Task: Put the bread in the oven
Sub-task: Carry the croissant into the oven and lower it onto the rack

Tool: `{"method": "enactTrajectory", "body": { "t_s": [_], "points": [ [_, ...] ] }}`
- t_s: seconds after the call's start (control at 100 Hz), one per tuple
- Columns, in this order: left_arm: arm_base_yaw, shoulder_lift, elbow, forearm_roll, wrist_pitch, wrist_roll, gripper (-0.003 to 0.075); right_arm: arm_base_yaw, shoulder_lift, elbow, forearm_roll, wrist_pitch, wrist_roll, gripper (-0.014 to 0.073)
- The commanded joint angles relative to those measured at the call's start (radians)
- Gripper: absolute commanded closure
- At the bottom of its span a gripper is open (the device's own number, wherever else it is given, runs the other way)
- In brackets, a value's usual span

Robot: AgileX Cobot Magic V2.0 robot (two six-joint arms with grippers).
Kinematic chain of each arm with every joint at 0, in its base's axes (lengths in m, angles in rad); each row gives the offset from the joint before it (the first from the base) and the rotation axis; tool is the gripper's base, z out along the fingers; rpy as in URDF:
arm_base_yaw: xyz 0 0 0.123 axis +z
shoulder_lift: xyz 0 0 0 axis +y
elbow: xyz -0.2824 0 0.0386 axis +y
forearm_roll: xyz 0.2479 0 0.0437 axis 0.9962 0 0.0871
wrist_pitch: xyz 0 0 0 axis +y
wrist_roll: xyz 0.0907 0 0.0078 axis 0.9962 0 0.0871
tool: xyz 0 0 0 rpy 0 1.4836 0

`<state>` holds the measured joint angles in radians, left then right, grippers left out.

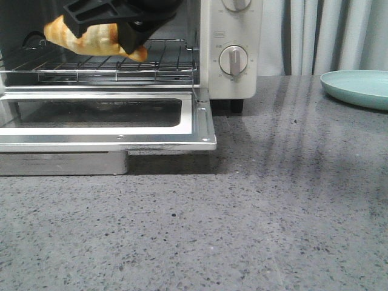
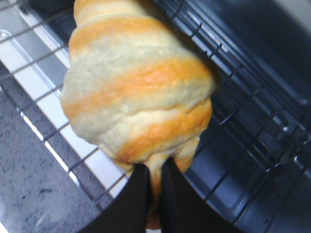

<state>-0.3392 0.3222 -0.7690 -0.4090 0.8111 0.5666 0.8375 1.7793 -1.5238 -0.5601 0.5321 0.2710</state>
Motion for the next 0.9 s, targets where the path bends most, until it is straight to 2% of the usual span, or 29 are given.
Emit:
{"method": "enactTrajectory", "body": {
  "t_s": [0.0, 0.29, 0.36, 0.43, 0.55, 0.61, 0.63, 0.71, 0.89],
  "points": [
    [0.001, 0.012, -0.028, -0.025, -0.059, -0.010, 0.0742, -0.002, -0.044, -0.062, -0.054, -0.043, -0.001, 0.0641],
    [0.001, 0.012, -0.028, -0.025, -0.059, -0.010, 0.0742, -0.007, -0.019, -0.072, -0.067, -0.044, -0.001, 0.0637],
    [0.001, 0.012, -0.028, -0.025, -0.059, -0.010, 0.0742, -0.012, -0.007, -0.073, -0.067, -0.044, -0.001, 0.0597],
    [0.001, 0.012, -0.028, -0.025, -0.059, -0.010, 0.0742, -0.015, 0.003, -0.073, -0.069, -0.045, 0.001, 0.0489],
    [0.001, 0.012, -0.028, -0.025, -0.057, -0.010, 0.0742, -0.016, 0.007, -0.073, -0.075, -0.042, 0.039, 0.0176],
    [0.001, 0.012, -0.028, -0.025, -0.057, -0.010, 0.0742, -0.016, 0.007, -0.073, -0.076, -0.042, 0.040, 0.0067],
    [0.001, 0.012, -0.028, -0.025, -0.057, -0.010, 0.0742, -0.016, 0.007, -0.075, -0.076, -0.042, 0.040, 0.0054],
    [0.001, 0.012, -0.028, -0.021, -0.057, -0.010, 0.0742, -0.016, 0.005, -0.082, -0.076, -0.021, 0.040, 0.0055],
    [0.001, 0.012, -0.028, -0.017, -0.057, -0.011, 0.0742, 0.009, -0.021, -0.086, -0.077, 0.045, 0.040, 0.0155]
  ]
}}
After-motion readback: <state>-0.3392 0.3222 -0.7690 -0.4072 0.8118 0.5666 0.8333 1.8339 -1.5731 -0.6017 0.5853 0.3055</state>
